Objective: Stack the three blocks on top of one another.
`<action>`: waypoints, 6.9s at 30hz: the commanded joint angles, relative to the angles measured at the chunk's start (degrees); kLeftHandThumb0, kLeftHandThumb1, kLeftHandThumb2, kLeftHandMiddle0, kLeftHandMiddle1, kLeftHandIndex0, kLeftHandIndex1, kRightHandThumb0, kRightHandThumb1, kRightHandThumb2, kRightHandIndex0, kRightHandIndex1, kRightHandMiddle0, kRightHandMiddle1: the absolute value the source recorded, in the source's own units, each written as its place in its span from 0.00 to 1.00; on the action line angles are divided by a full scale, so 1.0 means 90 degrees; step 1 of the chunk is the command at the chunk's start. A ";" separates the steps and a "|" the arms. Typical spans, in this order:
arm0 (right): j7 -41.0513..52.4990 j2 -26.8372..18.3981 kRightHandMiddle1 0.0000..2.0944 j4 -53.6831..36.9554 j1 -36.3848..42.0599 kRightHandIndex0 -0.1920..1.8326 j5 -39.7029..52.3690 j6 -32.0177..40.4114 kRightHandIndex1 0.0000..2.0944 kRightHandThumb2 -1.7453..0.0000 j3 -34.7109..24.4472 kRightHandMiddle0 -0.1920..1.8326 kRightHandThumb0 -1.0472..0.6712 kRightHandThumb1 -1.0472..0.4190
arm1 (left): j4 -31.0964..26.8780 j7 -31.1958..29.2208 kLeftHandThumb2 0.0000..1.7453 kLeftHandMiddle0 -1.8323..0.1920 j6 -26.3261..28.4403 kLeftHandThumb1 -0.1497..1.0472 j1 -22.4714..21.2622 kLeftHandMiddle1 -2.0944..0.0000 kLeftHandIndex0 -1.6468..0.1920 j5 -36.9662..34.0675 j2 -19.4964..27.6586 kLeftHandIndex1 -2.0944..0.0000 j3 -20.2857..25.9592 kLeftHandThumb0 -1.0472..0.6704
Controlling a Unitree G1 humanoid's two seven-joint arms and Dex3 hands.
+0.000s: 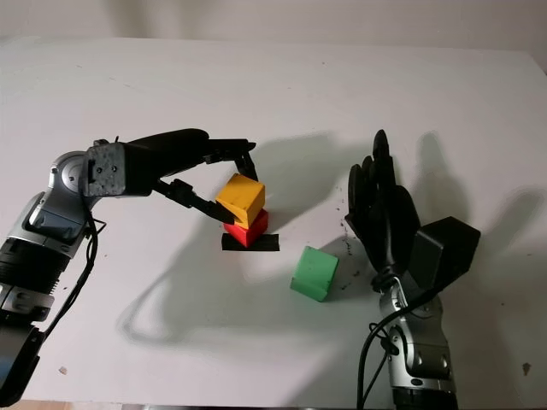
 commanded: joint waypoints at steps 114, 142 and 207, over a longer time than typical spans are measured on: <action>0.2944 -0.4722 0.06 0.0707 -0.1505 0.10 -0.3618 -0.5732 0.04 0.96 0.1627 0.44 0.40 0.13 | -0.2795 0.3181 0.41 1.00 0.1169 1.00 0.3977 1.00 1.00 -0.2667 -0.1533 1.00 0.2694 0.15; 0.3750 -0.5196 0.30 0.0359 -0.1483 0.22 -0.2521 -0.4057 0.03 0.97 0.1200 0.52 0.42 0.13 | -0.2606 0.3108 0.40 1.00 0.1057 1.00 0.3905 1.00 1.00 -0.2668 -0.1506 1.00 0.2723 0.17; 0.5337 -0.2301 0.70 0.4371 -0.6637 0.22 -0.2568 -0.2701 0.02 0.97 0.2576 0.32 0.33 0.08 | -0.2866 0.3454 0.42 1.00 0.1188 1.00 0.4057 1.00 1.00 -0.2564 -0.1642 1.00 0.2641 0.15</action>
